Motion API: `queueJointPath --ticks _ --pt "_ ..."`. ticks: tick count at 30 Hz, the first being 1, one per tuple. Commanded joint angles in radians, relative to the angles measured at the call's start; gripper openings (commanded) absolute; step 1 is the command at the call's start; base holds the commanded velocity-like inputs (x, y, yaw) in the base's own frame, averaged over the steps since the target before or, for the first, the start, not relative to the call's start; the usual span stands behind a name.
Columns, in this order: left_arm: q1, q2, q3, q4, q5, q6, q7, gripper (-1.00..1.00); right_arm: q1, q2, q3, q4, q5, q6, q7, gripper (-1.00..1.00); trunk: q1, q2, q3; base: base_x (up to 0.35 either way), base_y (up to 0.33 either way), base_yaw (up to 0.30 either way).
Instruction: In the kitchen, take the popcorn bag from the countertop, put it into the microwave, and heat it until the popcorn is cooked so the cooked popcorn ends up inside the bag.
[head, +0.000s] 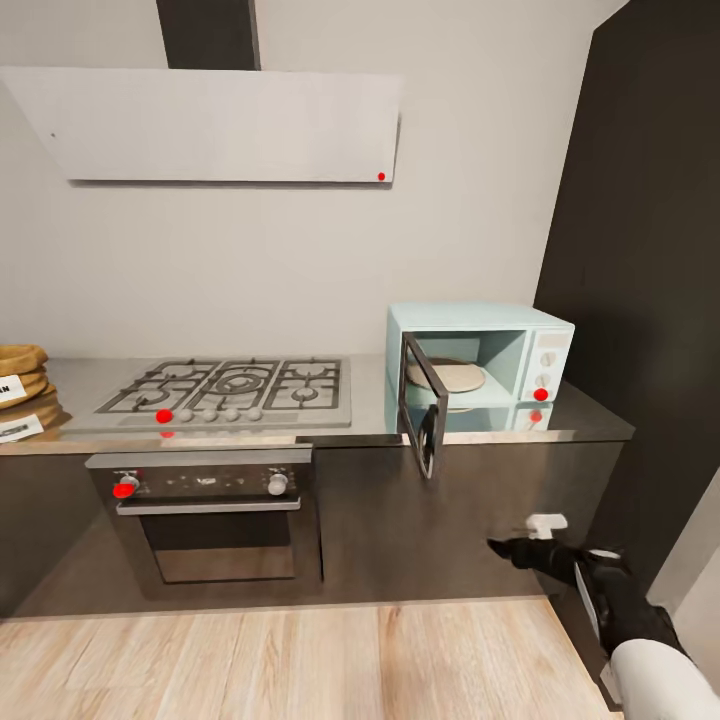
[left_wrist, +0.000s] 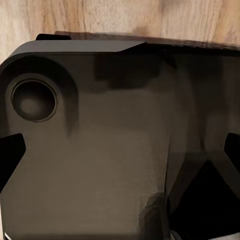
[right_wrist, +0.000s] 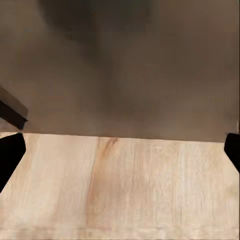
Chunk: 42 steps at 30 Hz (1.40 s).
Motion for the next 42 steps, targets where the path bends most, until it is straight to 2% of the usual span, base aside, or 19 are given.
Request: queueJointPath --ticks 1,4,5,6,7,9,10,11,14,15,16,20,29,34,35,38,42 --pt "0.000 0.000 0.000 0.001 0.006 -0.003 0.000 1.00 -0.001 -0.008 -0.008 0.077 0.018 -0.013 -0.029 1.00 0.000 -0.001 -0.001 0.000 0.000 0.000" --pt "0.000 -0.001 0.000 0.001 0.005 -0.003 0.000 1.00 -0.001 -0.054 -0.009 0.314 0.028 -0.105 -0.111 1.00 0.000 -0.001 -0.001 0.000 0.000 0.000" --pt "0.000 -0.001 0.000 0.001 0.006 -0.003 0.000 1.00 -0.001 -0.069 -0.009 0.454 0.030 -0.187 -0.146 1.00 0.000 -0.001 -0.001 0.000 0.000 0.000" --pt "0.000 -0.001 0.000 0.001 0.006 -0.003 0.000 1.00 -0.001 -0.074 -0.009 0.568 0.030 -0.245 -0.192 1.00 0.000 -0.001 -0.001 0.000 0.000 0.000" --pt "0.000 0.000 0.000 0.001 0.006 -0.003 0.000 1.00 -0.001 -0.075 -0.009 0.633 0.030 -0.277 -0.230 1.00 0.000 -0.001 -0.001 0.000 0.000 0.000" --pt "0.000 -0.001 0.000 0.000 0.006 -0.003 0.000 1.00 0.017 -0.069 -0.008 0.709 0.030 -0.335 -0.330 1.00 0.000 -0.001 -0.001 0.000 0.000 0.000" --pt "0.000 -0.001 0.000 0.000 0.006 -0.003 0.000 1.00 0.044 -0.067 -0.008 0.722 0.028 -0.347 -0.364 1.00 0.000 -0.001 -0.001 0.000 0.000 0.000" --pt "0.000 -0.001 0.000 0.000 0.006 -0.003 0.000 1.00 0.099 -0.064 -0.008 0.733 0.025 -0.361 -0.399 1.00 0.000 -0.001 -0.001 0.000 0.000 0.000" --pt "0.000 0.000 0.000 0.000 0.006 -0.003 0.001 1.00 0.249 -0.050 -0.010 0.744 0.020 -0.399 -0.433 1.00 0.000 -0.001 -0.001 0.000 0.000 0.000" --pt "0.000 0.000 0.000 0.001 0.006 -0.003 0.001 1.00 0.340 -0.044 -0.011 0.745 0.018 -0.407 -0.437 1.00 0.000 -0.001 -0.001 0.000 0.000 0.000" --pt "0.000 0.000 0.000 0.001 0.006 -0.003 0.001 1.00 0.401 -0.040 -0.011 0.745 0.020 -0.411 -0.439 1.00 0.000 -0.001 -0.001 0.000 0.000 0.000" --pt "0.000 0.000 0.001 0.001 0.006 -0.003 0.001 1.00 0.419 -0.026 -0.011 0.745 0.020 -0.410 -0.465 1.00 0.000 -0.001 0.000 0.000 0.000 0.052" --pt "0.000 0.000 0.002 0.001 0.006 -0.003 0.001 1.00 0.422 -0.018 -0.009 0.745 0.021 -0.418 -0.511 1.00 0.000 -0.001 0.004 0.000 0.000 0.242" --pt "0.000 0.000 0.002 0.001 0.006 -0.003 0.001 1.00 0.422 0.014 -0.010 0.745 0.020 -0.416 -0.551 1.00 0.000 -0.001 0.007 0.000 0.000 0.266" --pt "0.000 0.001 0.002 0.001 0.007 -0.003 0.001 1.00 0.422 0.032 -0.011 0.745 0.020 -0.417 -0.575 1.00 0.000 -0.001 0.007 0.000 0.000 0.266" --pt "0.000 0.000 0.002 0.001 0.008 -0.003 0.001 1.00 0.422 0.046 -0.010 0.745 0.021 -0.418 -0.615 1.00 0.000 -0.001 0.008 0.000 0.000 0.266" --pt "0.000 -0.002 0.002 0.001 0.006 -0.003 0.001 1.00 0.430 0.069 -0.009 0.745 0.022 -0.419 -0.634 1.00 0.000 -0.001 0.008 0.000 0.000 0.267"
